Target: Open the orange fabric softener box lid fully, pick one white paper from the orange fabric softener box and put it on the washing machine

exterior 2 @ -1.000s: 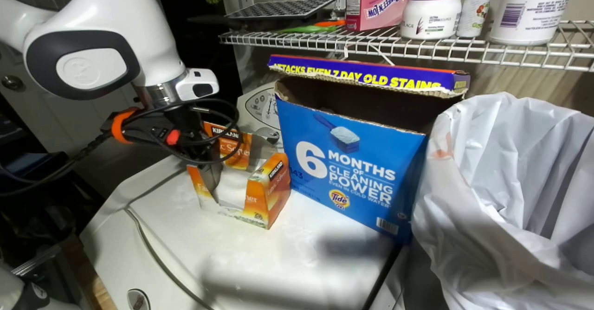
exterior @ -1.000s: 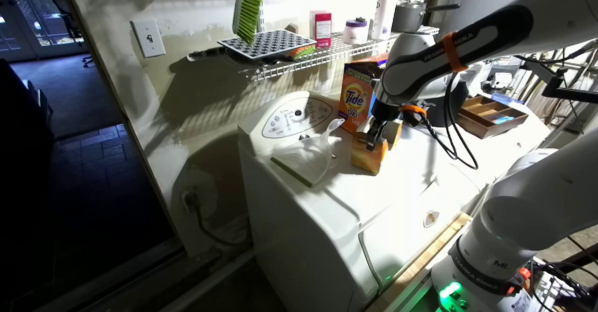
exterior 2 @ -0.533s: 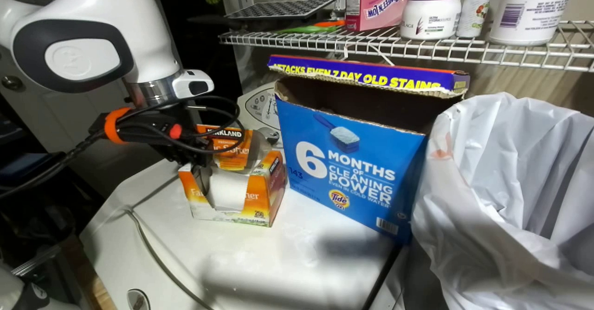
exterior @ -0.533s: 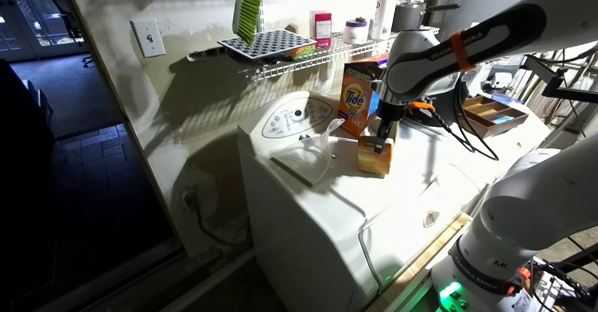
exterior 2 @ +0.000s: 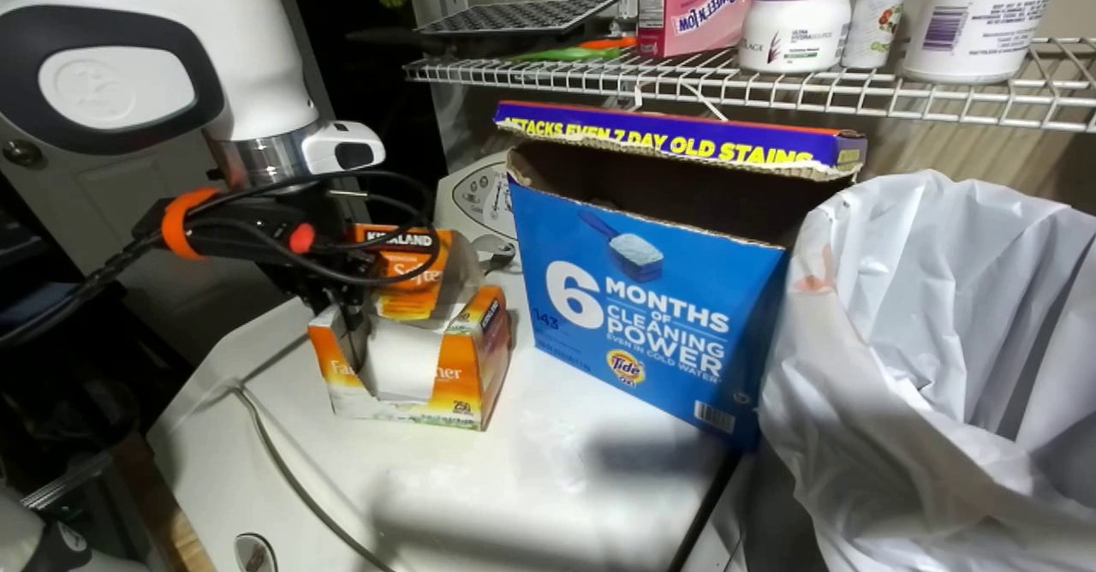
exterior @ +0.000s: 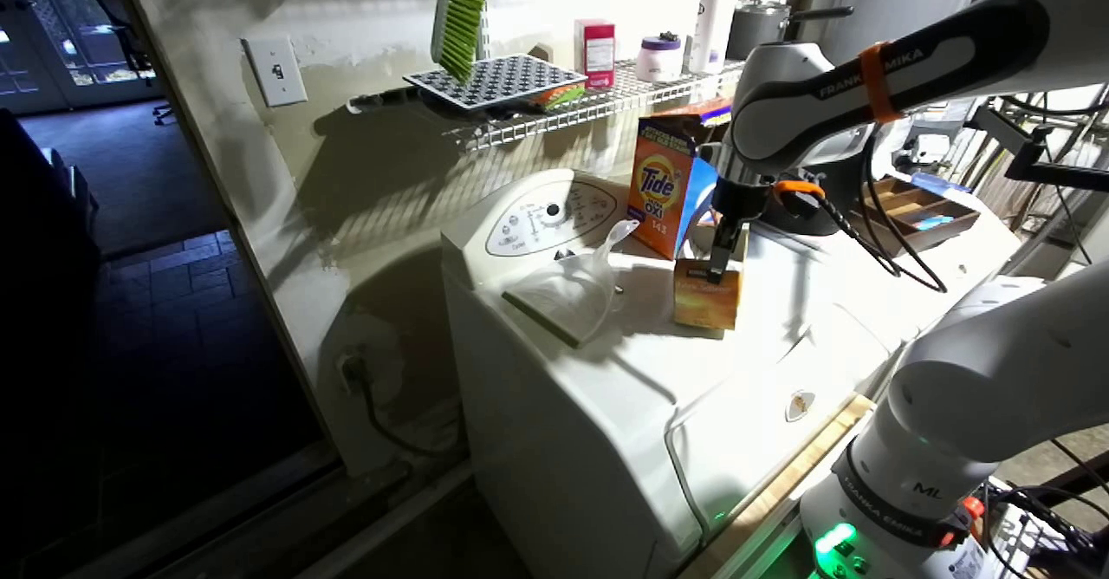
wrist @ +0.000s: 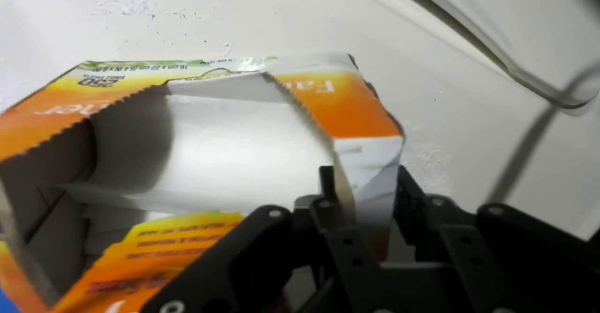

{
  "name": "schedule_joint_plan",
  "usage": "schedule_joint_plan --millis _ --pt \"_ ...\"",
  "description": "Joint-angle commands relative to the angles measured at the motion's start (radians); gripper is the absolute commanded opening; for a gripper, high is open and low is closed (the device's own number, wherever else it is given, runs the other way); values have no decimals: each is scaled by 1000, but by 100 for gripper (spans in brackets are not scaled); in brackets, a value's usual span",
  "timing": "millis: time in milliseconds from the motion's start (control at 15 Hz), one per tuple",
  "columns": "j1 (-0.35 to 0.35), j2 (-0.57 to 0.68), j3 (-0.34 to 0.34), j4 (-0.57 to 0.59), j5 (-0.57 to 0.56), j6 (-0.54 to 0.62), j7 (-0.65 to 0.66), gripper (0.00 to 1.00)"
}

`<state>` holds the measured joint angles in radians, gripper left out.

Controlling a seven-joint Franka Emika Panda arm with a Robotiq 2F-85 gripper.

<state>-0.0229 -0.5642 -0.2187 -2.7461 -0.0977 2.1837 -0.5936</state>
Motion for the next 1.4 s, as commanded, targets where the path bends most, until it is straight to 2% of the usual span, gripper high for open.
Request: schedule_joint_plan --millis 0,333,933,1333 --pt "-33 -51 6 1 18 -19 99 66" --pt "-50 -75 7 3 21 26 207 98" --pt "9 -57 -14 2 223 262 294 100" --pt "95 -79 -34 3 372 421 293 100"
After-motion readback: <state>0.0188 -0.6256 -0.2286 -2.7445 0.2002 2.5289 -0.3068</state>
